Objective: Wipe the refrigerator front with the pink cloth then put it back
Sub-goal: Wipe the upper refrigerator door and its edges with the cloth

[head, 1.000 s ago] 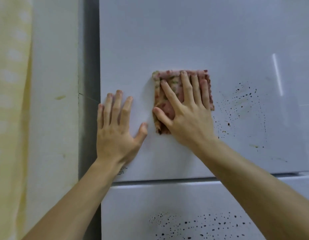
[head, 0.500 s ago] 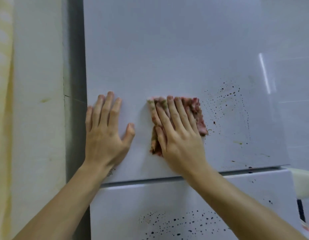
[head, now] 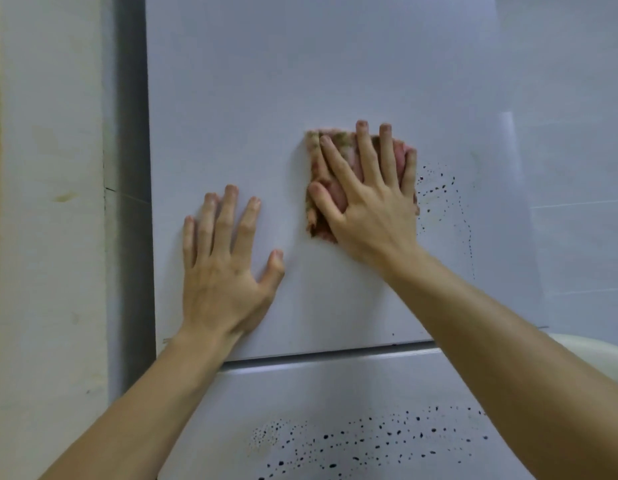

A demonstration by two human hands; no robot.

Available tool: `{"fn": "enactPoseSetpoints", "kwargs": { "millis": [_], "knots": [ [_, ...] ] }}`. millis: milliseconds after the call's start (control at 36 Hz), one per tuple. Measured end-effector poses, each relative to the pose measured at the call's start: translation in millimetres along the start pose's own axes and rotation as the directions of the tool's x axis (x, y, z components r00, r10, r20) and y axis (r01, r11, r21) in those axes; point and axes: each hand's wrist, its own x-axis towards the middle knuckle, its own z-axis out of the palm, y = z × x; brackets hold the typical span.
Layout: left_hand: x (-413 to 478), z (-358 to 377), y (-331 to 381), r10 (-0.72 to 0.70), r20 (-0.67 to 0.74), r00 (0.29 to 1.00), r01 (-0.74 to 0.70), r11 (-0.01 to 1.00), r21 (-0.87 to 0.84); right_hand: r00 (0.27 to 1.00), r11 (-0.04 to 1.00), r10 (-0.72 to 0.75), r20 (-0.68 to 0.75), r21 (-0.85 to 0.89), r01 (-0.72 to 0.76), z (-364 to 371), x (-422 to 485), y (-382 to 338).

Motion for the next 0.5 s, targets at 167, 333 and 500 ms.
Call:
{"fn": "enactPoseSetpoints", "kwargs": {
  "millis": [167, 333, 500],
  "knots": [
    [1, -2, 15, 0.012, 0.056, 0.998, -0.011, 1.000, -0.028, 0.991, 0.989, 0.004, -0.137, 0.145, 0.016, 8, -23, 5],
    [2, 0, 20, -0.012, 0.037, 0.999, 0.014, 0.998, -0.055, 0.995, 0.983, -0.095, -0.023, 0.153, 0.097, -10, -104, 23],
    [2, 2, 28, -0.040, 0.027, 0.999, 0.041, 0.998, -0.052, 0.989, 0.995, -0.089, 0.118, 0.052, 0.083, -26, -116, 29]
  ]
}}
